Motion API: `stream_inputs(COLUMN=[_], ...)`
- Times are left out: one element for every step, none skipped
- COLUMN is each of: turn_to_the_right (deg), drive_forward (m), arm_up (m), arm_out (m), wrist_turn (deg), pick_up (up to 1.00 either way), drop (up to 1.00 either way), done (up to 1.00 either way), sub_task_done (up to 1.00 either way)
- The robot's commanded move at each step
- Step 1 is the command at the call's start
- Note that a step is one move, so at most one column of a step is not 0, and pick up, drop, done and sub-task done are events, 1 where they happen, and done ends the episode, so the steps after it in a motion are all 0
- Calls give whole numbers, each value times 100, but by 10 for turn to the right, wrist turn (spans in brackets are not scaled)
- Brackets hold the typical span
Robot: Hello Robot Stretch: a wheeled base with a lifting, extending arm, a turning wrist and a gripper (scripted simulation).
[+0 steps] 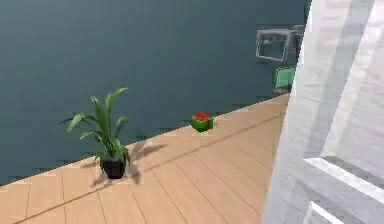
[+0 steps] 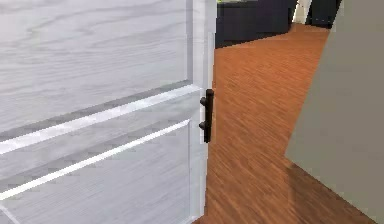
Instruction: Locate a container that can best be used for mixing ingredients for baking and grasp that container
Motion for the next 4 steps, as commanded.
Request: stream_inputs(turn_to_the_right=[0,-300,0,-450], drive_forward=[5,0,75,0], arm_up=[0,0,0,0], arm_out=[0,0,0,0], wrist_turn=[0,0,0,0], pick_up=[0,0,0,0], drop=[0,0,0,0], done=[0,0,0,0], sub_task_done=[0,0,0,0])
